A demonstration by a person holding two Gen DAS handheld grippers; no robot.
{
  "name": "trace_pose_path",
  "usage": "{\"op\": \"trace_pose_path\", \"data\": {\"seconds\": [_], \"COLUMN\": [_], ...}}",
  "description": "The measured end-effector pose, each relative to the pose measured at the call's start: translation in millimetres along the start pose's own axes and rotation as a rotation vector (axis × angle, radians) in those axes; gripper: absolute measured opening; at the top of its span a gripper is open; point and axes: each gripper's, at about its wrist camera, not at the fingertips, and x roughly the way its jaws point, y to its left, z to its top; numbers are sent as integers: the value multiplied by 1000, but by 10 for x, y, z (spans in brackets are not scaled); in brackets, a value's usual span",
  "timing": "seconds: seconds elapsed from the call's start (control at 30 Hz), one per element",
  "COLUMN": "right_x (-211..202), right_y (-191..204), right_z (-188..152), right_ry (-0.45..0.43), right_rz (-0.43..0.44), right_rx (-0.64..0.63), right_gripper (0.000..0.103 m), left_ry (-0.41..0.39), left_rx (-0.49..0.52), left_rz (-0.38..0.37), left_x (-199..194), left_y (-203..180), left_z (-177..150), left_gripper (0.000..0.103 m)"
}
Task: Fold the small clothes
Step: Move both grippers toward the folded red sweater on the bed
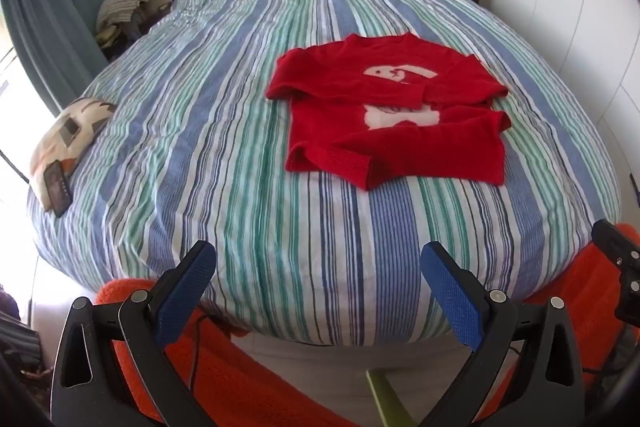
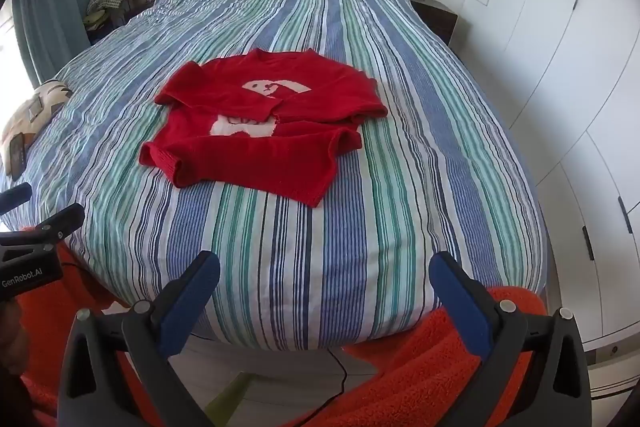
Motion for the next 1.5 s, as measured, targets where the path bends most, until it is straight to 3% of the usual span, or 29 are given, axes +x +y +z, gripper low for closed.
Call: {"op": "trace_pose_path", "data": {"seconds": [0.07, 0.3, 0.9, 1.1, 1.37, 1.5], "right_x": [6, 28, 57, 87, 151, 479], "right_y": [2, 9, 18, -8, -67, -285], "right_z": [1, -6, -26, -36, -3, 53], "right_ry": [5, 12, 18, 20, -5, -77], "right_rz": [-3, -4, -8, 4, 57, 177], "right_rx": [-4, 2, 3, 18, 23, 50], "right_gripper": [103, 103, 103, 103, 103, 103], "left_ry": [-27, 2, 16, 64, 37, 64], "left_rx": [-23, 11, -2, -88, -91, -177], "left_rz": [-18, 25, 11, -104, -114, -257], "left_x": [-40, 14, 77, 214, 320, 729], "left_y": [94, -42, -20, 137, 181, 354], "left_z": [-84, -29, -95, -122, -57, 161], "left_gripper": [102, 102, 102, 102, 102, 102]}}
